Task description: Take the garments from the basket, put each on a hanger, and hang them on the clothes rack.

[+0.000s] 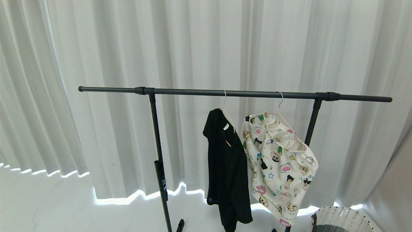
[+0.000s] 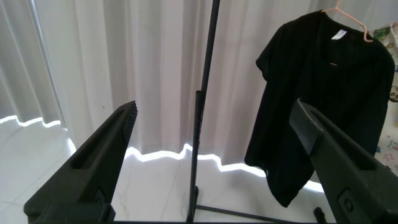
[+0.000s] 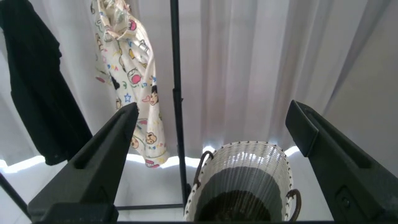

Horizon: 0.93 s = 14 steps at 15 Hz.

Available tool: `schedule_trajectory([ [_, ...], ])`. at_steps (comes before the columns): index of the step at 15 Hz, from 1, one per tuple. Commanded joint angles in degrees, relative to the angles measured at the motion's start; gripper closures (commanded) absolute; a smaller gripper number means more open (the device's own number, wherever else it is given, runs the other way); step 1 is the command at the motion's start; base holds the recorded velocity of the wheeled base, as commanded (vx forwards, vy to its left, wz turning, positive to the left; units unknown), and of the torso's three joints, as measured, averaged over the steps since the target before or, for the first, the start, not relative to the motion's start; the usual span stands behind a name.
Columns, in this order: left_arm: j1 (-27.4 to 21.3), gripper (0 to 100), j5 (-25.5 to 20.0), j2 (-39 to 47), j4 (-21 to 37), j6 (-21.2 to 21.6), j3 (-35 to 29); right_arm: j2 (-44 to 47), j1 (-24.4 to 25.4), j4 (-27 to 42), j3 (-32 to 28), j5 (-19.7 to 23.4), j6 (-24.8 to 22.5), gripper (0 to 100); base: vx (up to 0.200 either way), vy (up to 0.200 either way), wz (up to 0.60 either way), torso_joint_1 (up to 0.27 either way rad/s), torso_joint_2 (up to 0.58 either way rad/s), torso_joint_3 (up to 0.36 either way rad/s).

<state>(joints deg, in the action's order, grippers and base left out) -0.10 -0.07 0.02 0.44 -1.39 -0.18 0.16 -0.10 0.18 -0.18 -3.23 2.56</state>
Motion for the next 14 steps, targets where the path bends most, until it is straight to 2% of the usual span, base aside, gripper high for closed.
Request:
schedule_trajectory([
  [1, 0.01, 0, -0.01, -0.02, 0.00, -0.02, 0.01, -0.16, 0.01, -0.01, 0.01, -0.02, -0.01, 0, 0.000, 0.000, 0.00, 0.000, 0.00, 0.000],
  [14, 0.01, 0, -0.01, -0.02, 0.00, -0.02, 0.01, -0.16, 0.01, -0.01, 0.01, -0.02, -0.01, 0, 0.000, 0.000, 0.00, 0.000, 0.00, 0.000],
])
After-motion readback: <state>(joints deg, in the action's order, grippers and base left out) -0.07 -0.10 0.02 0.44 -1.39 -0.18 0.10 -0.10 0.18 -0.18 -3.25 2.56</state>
